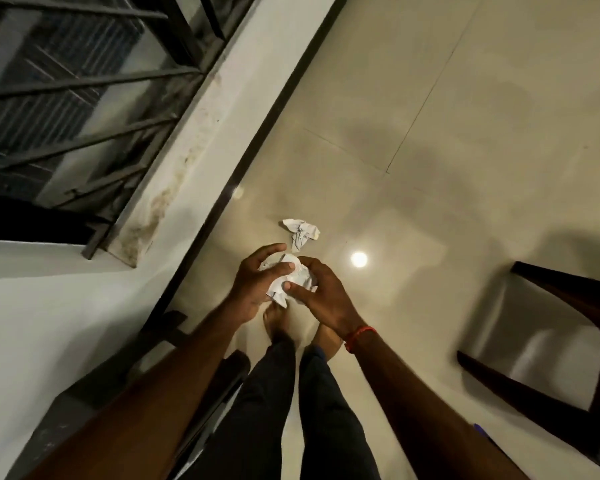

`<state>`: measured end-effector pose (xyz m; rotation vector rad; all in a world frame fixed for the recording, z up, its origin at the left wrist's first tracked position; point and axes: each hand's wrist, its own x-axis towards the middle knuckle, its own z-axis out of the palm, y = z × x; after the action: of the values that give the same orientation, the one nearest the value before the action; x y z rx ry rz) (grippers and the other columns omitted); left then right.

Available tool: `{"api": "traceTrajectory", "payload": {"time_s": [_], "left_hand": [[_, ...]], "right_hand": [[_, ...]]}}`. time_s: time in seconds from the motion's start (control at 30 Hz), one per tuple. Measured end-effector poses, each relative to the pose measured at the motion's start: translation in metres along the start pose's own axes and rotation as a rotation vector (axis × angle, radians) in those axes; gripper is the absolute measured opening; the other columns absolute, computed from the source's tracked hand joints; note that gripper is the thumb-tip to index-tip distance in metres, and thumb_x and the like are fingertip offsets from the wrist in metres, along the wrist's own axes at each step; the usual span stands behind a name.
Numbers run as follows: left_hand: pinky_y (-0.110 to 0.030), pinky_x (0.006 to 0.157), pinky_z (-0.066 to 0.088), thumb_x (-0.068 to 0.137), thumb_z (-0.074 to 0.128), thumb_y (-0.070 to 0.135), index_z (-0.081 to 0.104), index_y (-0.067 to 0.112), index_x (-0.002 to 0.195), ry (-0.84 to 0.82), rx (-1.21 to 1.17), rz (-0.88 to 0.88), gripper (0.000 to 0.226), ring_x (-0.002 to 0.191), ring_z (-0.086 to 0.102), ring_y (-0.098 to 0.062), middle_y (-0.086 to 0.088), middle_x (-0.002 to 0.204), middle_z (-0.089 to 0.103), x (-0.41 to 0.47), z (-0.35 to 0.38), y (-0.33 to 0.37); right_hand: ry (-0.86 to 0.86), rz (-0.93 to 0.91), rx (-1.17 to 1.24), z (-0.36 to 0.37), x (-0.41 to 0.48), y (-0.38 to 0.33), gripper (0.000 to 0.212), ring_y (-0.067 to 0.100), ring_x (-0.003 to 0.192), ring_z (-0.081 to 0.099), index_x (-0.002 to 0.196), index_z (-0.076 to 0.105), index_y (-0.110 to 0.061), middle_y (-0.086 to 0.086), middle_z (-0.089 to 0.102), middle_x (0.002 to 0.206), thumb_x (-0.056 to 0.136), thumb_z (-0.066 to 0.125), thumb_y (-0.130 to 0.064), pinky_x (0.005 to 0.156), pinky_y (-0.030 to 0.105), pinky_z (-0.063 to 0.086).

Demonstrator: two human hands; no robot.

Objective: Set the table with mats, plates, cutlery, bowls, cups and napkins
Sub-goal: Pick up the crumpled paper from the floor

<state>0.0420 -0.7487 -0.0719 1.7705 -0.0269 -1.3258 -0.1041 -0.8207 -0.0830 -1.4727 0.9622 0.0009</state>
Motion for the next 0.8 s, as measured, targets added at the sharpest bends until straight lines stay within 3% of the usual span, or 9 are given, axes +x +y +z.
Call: {"api": "traceTrajectory", "payload": {"time_s": [0.1, 0.23, 0.33, 0.47, 0.53, 0.63, 0.73, 0.8], "left_hand": [[-0.050, 0.075, 0.061, 0.084, 0.079, 0.006, 0.068, 0.025, 0.126, -0.002, -0.007, -0.023, 0.047, 0.095, 0.071, -0.023, 0.004, 0.108, 0.071, 0.056, -0.004, -0.022], [-0.046, 0.075, 0.062, 0.078, 0.084, 0.011, 0.069, 0.029, 0.120, -0.006, 0.037, -0.026, 0.048, 0.100, 0.071, -0.022, 0.004, 0.113, 0.069, 0.127, -0.008, -0.050], [-0.044, 0.070, 0.062, 0.081, 0.082, 0.009, 0.070, 0.032, 0.113, -0.034, 0.043, -0.048, 0.042, 0.092, 0.071, -0.021, 0.003, 0.108, 0.070, 0.176, -0.009, -0.073], [-0.042, 0.071, 0.060, 0.084, 0.078, 0.006, 0.066, 0.030, 0.120, -0.064, 0.023, -0.076, 0.045, 0.086, 0.071, -0.013, 0.026, 0.088, 0.071, 0.235, -0.004, -0.102], [-0.047, 0.075, 0.059, 0.080, 0.080, 0.010, 0.062, 0.029, 0.127, -0.075, -0.006, -0.096, 0.055, 0.087, 0.071, -0.011, 0.031, 0.091, 0.070, 0.258, -0.001, -0.114], [-0.047, 0.069, 0.061, 0.070, 0.076, 0.021, 0.055, 0.033, 0.134, -0.082, -0.064, -0.110, 0.068, 0.100, 0.069, -0.020, 0.009, 0.125, 0.064, 0.298, 0.006, -0.135], [-0.046, 0.069, 0.059, 0.068, 0.073, 0.025, 0.047, 0.040, 0.139, -0.060, -0.089, -0.124, 0.077, 0.112, 0.065, -0.023, 0.014, 0.127, 0.058, 0.335, 0.012, -0.151], [-0.049, 0.071, 0.059, 0.067, 0.073, 0.027, 0.042, 0.043, 0.142, -0.044, -0.091, -0.131, 0.083, 0.113, 0.065, -0.023, 0.016, 0.124, 0.056, 0.359, 0.017, -0.161]], "right_hand": [[-0.022, 0.032, -0.016, 0.005, 0.047, 0.032, 0.055, 0.010, 0.115, 0.057, 0.134, 0.055, -0.029, -0.009, 0.062, 0.127, 0.085, 0.071, -0.050, 0.100, 0.040, 0.048], [-0.028, 0.087, 0.041, 0.013, 0.105, 0.075, 0.055, -0.003, 0.105, 0.063, 0.132, 0.056, -0.034, -0.017, 0.068, 0.118, 0.083, 0.080, -0.040, 0.092, 0.022, 0.050], [0.001, 0.129, 0.072, 0.023, 0.145, 0.113, 0.060, 0.001, 0.104, 0.065, 0.132, 0.057, -0.030, -0.014, 0.069, 0.117, 0.080, 0.082, -0.042, 0.095, 0.029, 0.053], [0.085, 0.133, 0.105, 0.036, 0.189, 0.161, 0.047, 0.003, 0.099, 0.068, 0.121, 0.066, -0.029, -0.013, 0.072, 0.107, 0.079, 0.082, -0.043, 0.094, 0.040, 0.054], [0.168, 0.103, 0.118, 0.042, 0.209, 0.182, 0.037, 0.007, 0.106, 0.064, 0.108, 0.069, -0.039, -0.017, 0.066, 0.107, 0.075, 0.085, -0.043, 0.098, 0.042, 0.052], [0.257, 0.081, 0.067, 0.053, 0.249, 0.221, 0.044, 0.010, 0.131, 0.047, 0.110, 0.069, -0.042, -0.014, 0.055, 0.127, 0.071, 0.083, -0.055, 0.112, 0.041, 0.040], [0.249, 0.140, 0.068, 0.057, 0.282, 0.252, 0.055, 0.016, 0.149, 0.020, 0.122, 0.067, -0.038, -0.003, 0.031, 0.158, 0.073, 0.081, -0.059, 0.118, 0.037, 0.028], [0.242, 0.170, 0.106, 0.058, 0.304, 0.272, 0.057, 0.019, 0.151, 0.013, 0.121, 0.065, -0.043, -0.002, 0.020, 0.163, 0.070, 0.082, -0.061, 0.120, 0.041, 0.025]]}}
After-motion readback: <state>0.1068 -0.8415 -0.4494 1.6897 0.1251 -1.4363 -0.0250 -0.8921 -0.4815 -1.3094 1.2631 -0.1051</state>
